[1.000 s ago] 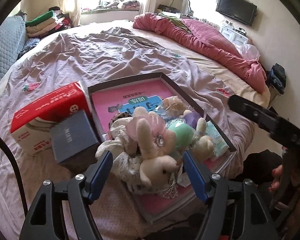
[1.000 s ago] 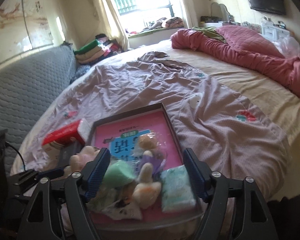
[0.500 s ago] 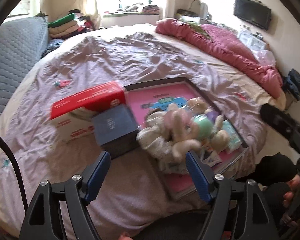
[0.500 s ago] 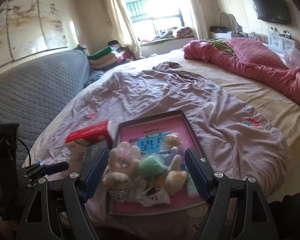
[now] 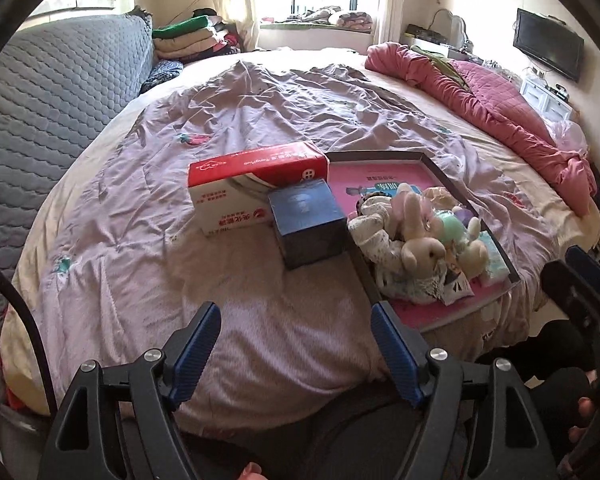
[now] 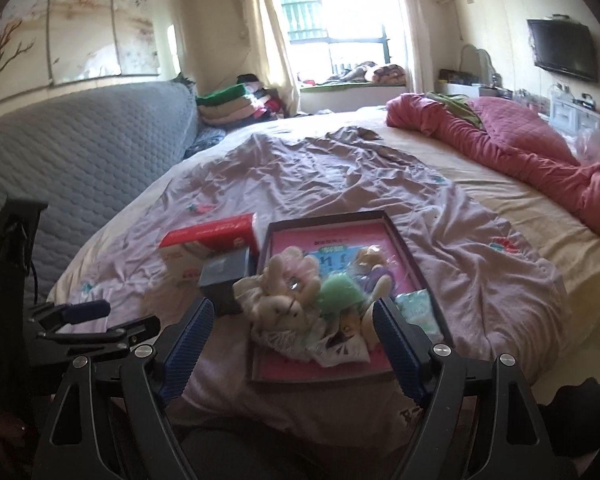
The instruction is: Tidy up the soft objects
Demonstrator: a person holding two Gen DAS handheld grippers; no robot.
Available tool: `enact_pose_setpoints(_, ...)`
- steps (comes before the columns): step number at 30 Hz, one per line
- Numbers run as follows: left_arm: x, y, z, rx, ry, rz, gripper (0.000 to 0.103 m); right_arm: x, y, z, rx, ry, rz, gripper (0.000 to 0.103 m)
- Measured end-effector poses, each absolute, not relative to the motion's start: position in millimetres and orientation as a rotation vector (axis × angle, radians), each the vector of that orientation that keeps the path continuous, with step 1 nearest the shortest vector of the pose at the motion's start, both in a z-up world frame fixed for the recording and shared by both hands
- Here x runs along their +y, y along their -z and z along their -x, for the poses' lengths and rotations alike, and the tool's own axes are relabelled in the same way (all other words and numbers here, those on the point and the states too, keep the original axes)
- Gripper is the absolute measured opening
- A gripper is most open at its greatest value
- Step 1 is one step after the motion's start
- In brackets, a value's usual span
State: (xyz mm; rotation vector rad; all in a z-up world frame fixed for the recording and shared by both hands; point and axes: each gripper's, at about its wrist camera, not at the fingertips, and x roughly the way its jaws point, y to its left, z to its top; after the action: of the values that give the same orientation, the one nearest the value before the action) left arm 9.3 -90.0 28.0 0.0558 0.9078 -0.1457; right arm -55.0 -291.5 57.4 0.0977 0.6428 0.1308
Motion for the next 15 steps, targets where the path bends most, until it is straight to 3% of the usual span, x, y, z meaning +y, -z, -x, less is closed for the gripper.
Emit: enact_pose_setpoints(15,-100.2,-29.4,17.1,0.926,0.172,-0.068,0.077,-294.6,-53.6,66.6,0.667,-0.119,-0.137,0.083)
